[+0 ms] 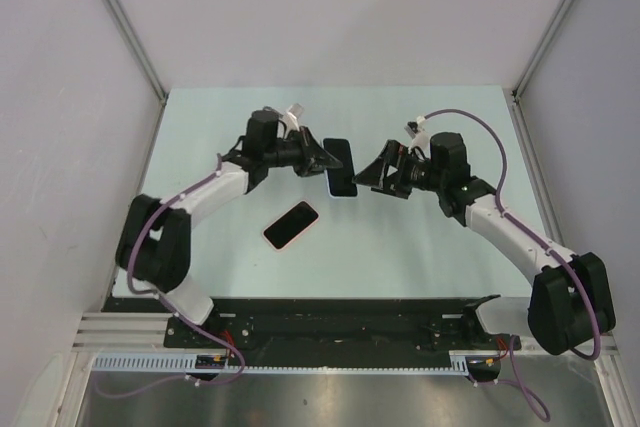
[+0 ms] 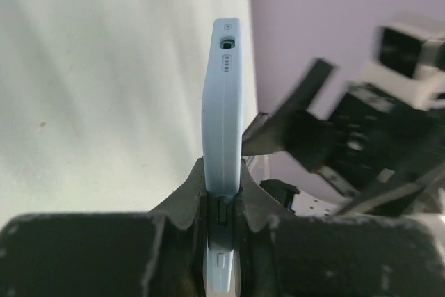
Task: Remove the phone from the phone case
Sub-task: Pick up the phone at the center of the board, then remove the phone case from the phone.
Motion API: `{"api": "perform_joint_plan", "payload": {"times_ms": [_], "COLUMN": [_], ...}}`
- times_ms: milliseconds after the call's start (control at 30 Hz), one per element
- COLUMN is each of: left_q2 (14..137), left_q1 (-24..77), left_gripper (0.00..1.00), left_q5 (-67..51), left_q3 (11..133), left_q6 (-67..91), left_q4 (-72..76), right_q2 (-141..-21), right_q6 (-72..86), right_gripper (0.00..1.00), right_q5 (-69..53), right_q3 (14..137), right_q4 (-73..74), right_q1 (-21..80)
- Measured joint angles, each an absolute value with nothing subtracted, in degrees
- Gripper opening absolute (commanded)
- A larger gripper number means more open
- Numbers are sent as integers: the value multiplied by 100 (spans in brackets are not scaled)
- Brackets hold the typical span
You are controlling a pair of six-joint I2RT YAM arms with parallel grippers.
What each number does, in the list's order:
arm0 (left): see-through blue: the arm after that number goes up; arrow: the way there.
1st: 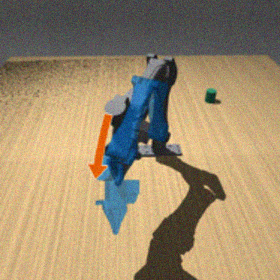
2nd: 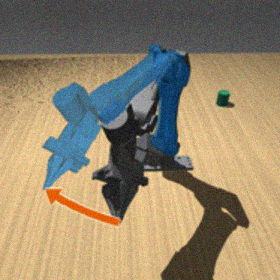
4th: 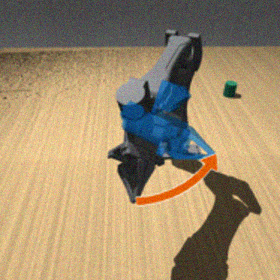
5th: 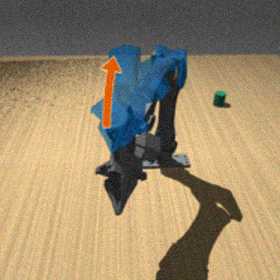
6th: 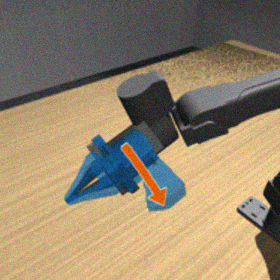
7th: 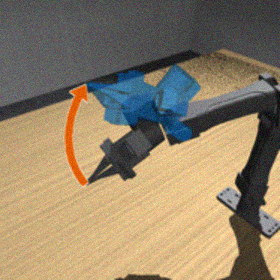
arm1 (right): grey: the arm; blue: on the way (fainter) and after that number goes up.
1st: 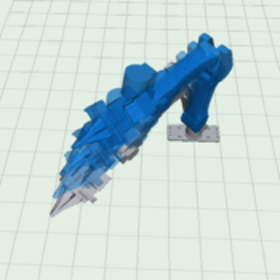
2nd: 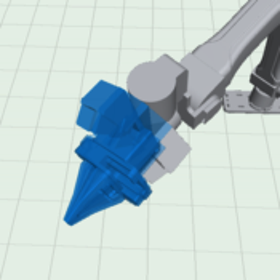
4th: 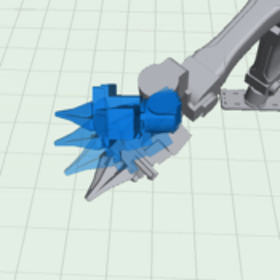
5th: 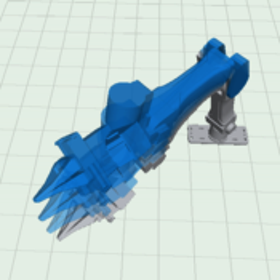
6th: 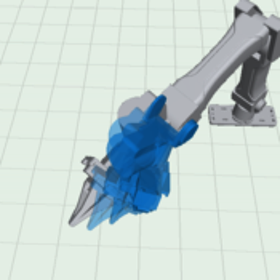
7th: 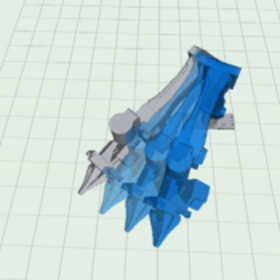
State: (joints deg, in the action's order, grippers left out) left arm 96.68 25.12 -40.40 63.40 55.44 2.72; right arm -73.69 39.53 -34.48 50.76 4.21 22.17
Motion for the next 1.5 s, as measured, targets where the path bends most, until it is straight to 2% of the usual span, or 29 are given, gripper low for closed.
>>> {"api": "perform_joint_plan", "payload": {"times_ms": [233,467,567,600,667,767,800,833,900,1000,1033,1133,1300,1400,1500], "left_q2": [8490,8379,8379,8379,8368,8355,8346,8324,8232,8086,8049,7970,7953,7953,7964], "left_q1": [2226,2226,2226,2226,2211,2213,2213,2213,2204,2198,2196,2187,2185,2185,2182], "left_gripper": [0,0,0,0,0,1,1,2,7,33,50,66,66,59,56], "left_q5": [-4224,-4416,-4434,-4469,-4515,-4530,-4539,-4530,-4493,-4379,-4335,-4254,-4222,-4219,-4215], "left_q3": [6191,5798,5664,5631,5618,5594,5579,5529,5382,5218,5172,5127,5107,5107,5107], "left_q6": [5857,6377,6573,6672,6781,6910,6949,7002,7107,7181,7216,7319,7419,7494,7526], "left_q4": [965,1577,1750,1831,1988,2200,2259,2357,2541,2617,2635,2731,2886,2982,3006], "right_q2": [-7310,-7308,-7328,-7349,-7485,-7773,-7872,-7957,-8217,-8565,-8702,-9048,-9216,-9216,-9214], "right_q6": [5074,5907,6219,6300,6543,6991,7170,7328,7828,8337,8532,8971,9279,9317,9319], "right_gripper": [92,83,67,57,47,26,7,0,0,0,0,0,0,0,0], "right_q5": [-4060,-4329,-4383,-4381,-4372,-4338,-4338,-4327,-4357,-4357,-4362,-4318,-4160,-4104,-4077], "right_q3": [4355,4163,4139,4132,4060,3948,3898,3850,3695,3562,3538,3511,3479,3476,3474], "right_q4": [-1103,-2630,-3242,-3380,-3780,-4410,-4635,-4851,-5572,-6482,-6744,-7190,-7487,-7570,-7649], "right_q1": [2246,2515,2633,2661,2689,2718,2729,2733,2740,2766,2779,2840,2943,2963,2980]}}
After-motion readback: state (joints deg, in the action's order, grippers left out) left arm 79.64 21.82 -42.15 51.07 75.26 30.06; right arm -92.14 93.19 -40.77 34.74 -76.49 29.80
